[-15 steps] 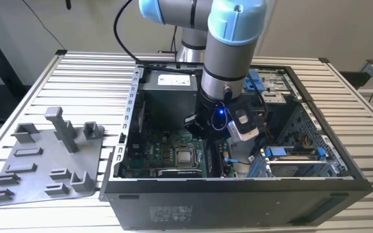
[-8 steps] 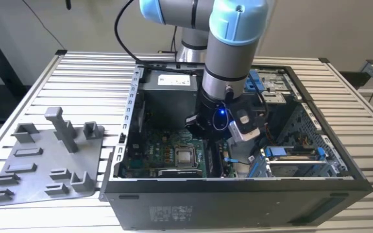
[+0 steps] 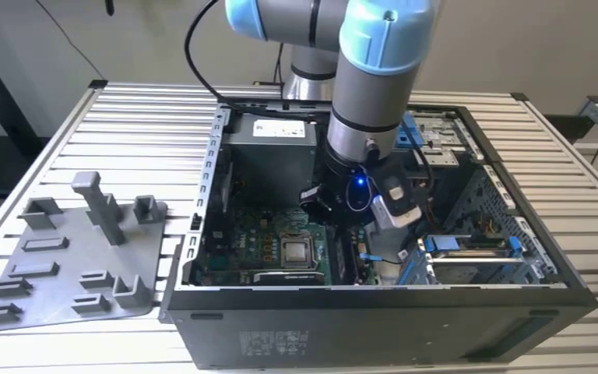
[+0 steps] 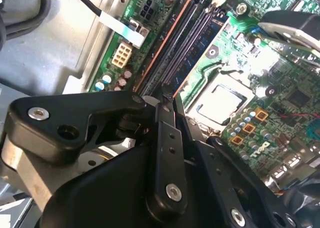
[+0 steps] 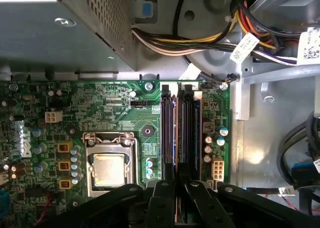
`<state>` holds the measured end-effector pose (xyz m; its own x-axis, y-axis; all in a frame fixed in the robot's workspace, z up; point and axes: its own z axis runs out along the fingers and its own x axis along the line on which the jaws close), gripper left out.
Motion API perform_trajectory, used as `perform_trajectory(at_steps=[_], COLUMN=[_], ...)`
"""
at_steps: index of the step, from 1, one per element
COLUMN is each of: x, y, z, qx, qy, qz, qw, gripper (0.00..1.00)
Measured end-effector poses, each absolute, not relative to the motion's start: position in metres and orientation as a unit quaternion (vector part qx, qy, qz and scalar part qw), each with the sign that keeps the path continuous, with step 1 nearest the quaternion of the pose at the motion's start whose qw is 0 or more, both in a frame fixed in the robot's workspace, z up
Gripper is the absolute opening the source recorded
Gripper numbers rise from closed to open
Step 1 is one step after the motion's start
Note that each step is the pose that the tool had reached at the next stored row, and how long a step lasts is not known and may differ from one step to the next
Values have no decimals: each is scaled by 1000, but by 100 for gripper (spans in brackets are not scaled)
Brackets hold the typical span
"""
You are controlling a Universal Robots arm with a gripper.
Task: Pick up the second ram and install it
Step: 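Insert the second ram into the second slot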
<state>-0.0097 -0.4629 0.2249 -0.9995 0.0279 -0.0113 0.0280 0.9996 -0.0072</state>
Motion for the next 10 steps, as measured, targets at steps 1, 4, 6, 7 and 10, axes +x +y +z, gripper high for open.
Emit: perform_trajectory(at_steps=[1,4,6,7,10], x=[-10,-10,-10,-10,-10], y=[-463,-463,-463,-463,-463], z=[225,225,224,225,224], qx=[12,11,11,11,11], qy=[1000,1000,1000,1000,1000], qz=[-4,-4,-4,-4,-4], qw=[6,6,6,6,6], gripper=[15,15,15,15,15])
